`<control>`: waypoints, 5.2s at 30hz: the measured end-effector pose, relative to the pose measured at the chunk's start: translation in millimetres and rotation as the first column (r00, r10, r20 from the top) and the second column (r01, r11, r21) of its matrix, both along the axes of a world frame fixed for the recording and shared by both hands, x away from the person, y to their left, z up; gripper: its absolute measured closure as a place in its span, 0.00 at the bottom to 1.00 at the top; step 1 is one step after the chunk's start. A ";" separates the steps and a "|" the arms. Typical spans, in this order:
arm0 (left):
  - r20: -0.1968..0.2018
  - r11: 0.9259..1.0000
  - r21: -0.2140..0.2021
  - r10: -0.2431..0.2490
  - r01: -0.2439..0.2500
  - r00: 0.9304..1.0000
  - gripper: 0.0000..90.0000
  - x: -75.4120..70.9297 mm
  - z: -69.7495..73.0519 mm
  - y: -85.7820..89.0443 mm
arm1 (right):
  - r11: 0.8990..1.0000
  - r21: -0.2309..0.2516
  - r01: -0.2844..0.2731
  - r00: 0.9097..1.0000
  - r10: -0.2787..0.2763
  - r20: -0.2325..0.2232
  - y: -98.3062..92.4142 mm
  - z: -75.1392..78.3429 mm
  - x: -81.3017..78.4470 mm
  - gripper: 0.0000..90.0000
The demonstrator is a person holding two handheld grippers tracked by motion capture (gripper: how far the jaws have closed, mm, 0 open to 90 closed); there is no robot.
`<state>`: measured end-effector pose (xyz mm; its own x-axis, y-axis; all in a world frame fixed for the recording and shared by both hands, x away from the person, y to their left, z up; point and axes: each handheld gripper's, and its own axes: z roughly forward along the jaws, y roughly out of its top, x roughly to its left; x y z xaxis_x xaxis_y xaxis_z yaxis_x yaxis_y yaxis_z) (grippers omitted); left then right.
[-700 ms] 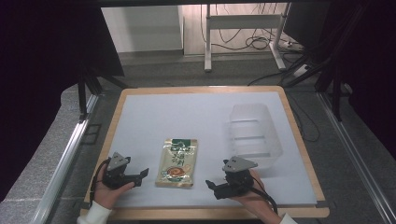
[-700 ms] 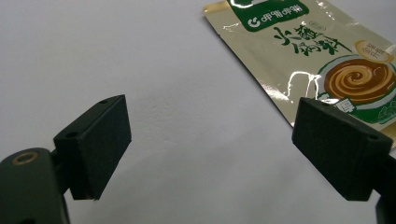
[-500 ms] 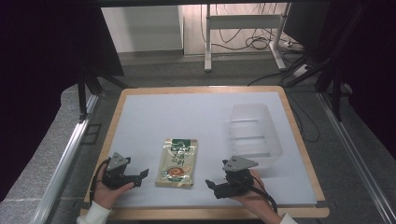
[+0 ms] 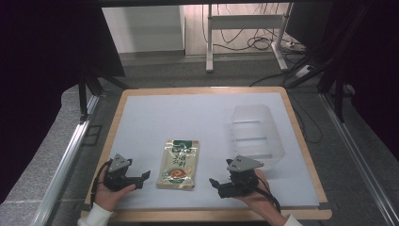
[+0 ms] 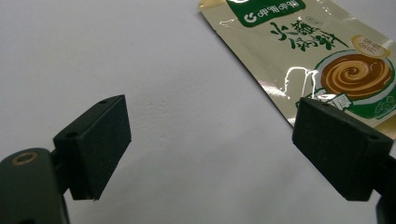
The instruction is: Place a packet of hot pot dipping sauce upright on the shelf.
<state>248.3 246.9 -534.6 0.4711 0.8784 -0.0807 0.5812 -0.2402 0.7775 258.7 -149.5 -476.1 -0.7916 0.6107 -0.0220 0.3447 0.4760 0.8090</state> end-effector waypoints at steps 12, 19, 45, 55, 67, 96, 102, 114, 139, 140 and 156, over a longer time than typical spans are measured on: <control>-0.001 1.000 0.000 -0.005 0.005 1.000 0.13 0.0 -0.3 -0.2 | 1.000 0.027 0.002 1.000 -0.001 -0.010 4.3 15.5 5.7 0.15; -0.002 1.000 0.000 0.001 -0.001 1.000 0.13 -0.2 -0.3 -1.1 | 1.000 0.029 -0.012 1.000 0.011 0.017 8.0 27.8 11.1 0.16; 0.003 1.000 -0.003 -0.004 0.004 1.000 0.13 0.1 -0.3 -0.2 | 0.999 0.023 -0.045 0.999 0.045 0.021 43.0 59.4 46.3 0.14; 0.004 1.000 -0.008 -0.006 0.006 1.000 0.13 -0.3 0.5 0.0 | 0.999 -0.010 -0.041 0.999 0.041 0.007 59.5 54.9 64.6 0.14; 0.003 1.000 -0.002 -0.020 0.020 1.000 0.13 -0.8 0.3 -2.3 | 0.997 -0.037 -0.061 0.996 0.058 -0.063 79.3 41.5 102.5 0.17; 0.001 1.000 -0.006 -0.028 0.028 1.000 0.13 -1.4 0.8 -3.4 | 0.987 -0.135 -0.085 0.960 0.045 -0.275 110.2 -27.0 162.2 0.28; 0.000 1.000 -0.009 -0.028 0.028 1.000 0.13 -1.5 1.0 -2.9 | 0.986 -0.142 -0.086 0.952 0.039 -0.302 109.0 -35.7 166.0 0.28; -0.001 1.000 -0.009 -0.029 0.029 1.000 0.13 -1.5 1.1 -2.6 | 0.979 -0.154 -0.132 0.936 0.072 -0.345 111.1 -42.3 164.1 0.32; -0.001 0.999 -0.016 -0.030 0.030 1.000 0.13 -1.5 1.6 -1.5 | 0.972 -0.071 -0.224 0.896 0.177 -0.407 107.6 -35.0 155.4 0.49; 0.000 0.999 -0.017 -0.030 0.030 1.000 0.13 -1.5 1.6 -1.6 | 0.972 -0.076 -0.223 0.902 0.176 -0.395 108.6 -35.9 154.7 0.50; 0.001 0.999 -0.019 -0.031 0.031 1.000 0.13 -1.2 1.8 -0.8 | 0.965 -0.149 -0.217 0.940 0.166 -0.299 112.9 -34.3 147.1 0.81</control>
<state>247.0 246.1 -532.8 0.4979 0.8618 -0.0972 0.5732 -0.2430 0.7825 405.8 -36.6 -510.4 -0.8824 0.4535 0.1254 0.4342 0.6820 0.5886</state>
